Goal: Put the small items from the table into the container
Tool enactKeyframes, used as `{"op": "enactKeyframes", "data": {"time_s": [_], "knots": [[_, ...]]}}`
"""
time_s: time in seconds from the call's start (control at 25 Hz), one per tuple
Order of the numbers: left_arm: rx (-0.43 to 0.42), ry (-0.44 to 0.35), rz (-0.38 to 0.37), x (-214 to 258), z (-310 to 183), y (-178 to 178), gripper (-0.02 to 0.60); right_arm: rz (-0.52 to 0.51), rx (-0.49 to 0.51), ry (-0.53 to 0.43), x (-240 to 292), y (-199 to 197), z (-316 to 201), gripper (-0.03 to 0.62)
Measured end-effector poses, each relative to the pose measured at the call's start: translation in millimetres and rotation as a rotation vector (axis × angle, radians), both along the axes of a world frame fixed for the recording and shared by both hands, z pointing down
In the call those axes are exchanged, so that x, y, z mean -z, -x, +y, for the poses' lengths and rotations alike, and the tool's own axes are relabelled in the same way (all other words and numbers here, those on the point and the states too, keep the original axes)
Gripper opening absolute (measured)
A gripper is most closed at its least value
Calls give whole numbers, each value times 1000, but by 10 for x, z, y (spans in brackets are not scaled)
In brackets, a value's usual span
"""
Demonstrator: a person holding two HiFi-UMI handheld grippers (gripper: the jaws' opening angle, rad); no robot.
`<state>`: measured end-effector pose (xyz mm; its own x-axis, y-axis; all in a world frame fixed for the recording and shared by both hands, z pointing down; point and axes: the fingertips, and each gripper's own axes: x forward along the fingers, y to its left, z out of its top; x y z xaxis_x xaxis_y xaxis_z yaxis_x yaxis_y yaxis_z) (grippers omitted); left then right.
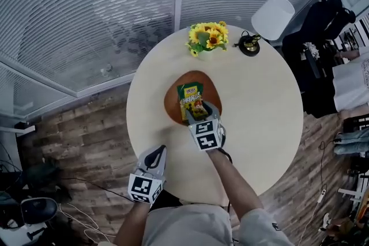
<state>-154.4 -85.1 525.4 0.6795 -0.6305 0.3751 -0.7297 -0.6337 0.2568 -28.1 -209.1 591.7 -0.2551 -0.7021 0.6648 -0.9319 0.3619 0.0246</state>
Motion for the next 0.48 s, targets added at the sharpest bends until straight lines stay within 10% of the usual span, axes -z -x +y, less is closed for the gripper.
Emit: {"op": "enactKeyframes", "data": {"time_s": [0.2,0.36,0.48], "knots": [[-21,-7,15,7,-28,-7,-3,-78,-70,-98,393,-61,147,221],[-65,-34,40,113,-95,-195,-3,-88,-125,-246,940,-234,451,2],[-108,-58,55,210,-100,-375,-3,-156,-169,-312,1217,-320,737,2]]}}
